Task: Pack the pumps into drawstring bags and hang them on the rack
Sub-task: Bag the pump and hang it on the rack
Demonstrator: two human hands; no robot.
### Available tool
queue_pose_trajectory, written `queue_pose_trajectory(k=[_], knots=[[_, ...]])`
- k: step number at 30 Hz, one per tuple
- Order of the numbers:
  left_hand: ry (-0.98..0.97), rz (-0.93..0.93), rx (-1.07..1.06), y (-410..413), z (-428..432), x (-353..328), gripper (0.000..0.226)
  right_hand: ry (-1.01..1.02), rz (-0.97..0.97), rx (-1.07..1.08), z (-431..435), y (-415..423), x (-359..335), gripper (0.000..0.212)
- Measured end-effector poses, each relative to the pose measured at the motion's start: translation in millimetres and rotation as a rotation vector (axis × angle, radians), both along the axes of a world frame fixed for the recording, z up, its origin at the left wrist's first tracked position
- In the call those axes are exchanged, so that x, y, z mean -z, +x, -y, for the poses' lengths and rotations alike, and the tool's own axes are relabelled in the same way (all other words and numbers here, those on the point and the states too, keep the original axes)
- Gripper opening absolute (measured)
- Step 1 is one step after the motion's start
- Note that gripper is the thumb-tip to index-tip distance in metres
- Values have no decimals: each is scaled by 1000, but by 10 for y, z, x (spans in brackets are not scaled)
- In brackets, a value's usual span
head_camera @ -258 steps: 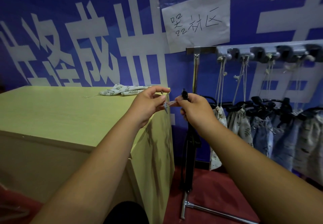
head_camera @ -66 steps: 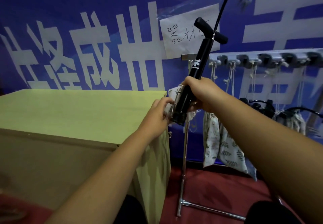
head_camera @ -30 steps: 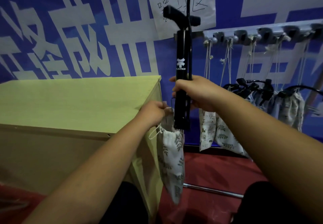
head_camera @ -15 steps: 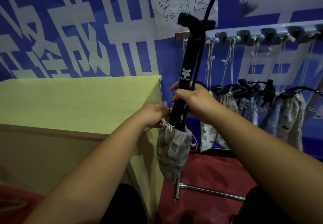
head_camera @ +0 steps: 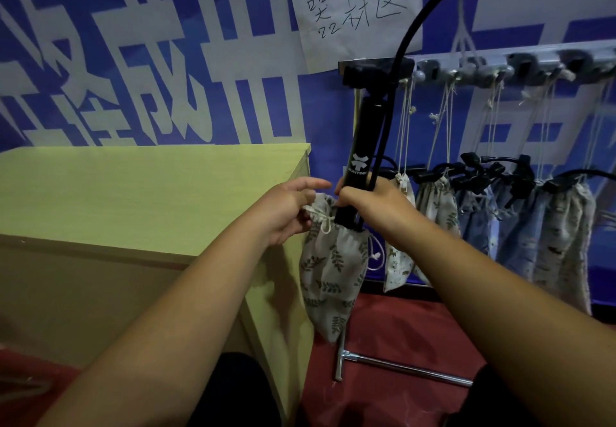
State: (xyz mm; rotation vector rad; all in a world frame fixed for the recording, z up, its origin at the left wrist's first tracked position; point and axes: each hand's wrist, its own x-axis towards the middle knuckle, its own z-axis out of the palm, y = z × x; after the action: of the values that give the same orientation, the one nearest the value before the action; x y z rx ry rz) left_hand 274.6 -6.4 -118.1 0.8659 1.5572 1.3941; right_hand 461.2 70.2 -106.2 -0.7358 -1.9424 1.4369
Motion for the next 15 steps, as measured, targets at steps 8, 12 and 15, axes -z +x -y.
queue_pose_trajectory(k=[8, 12, 15], knots=[[78, 38, 35, 5, 0, 2, 56, 38, 234, -59, 24, 35, 13, 8], [61, -115, 7, 17, -18, 109, 45, 48, 316, -68, -2, -5, 107, 21], [81, -107, -43, 64, -50, 214, 35, 1, 416, -83, -57, -44, 224, 67]])
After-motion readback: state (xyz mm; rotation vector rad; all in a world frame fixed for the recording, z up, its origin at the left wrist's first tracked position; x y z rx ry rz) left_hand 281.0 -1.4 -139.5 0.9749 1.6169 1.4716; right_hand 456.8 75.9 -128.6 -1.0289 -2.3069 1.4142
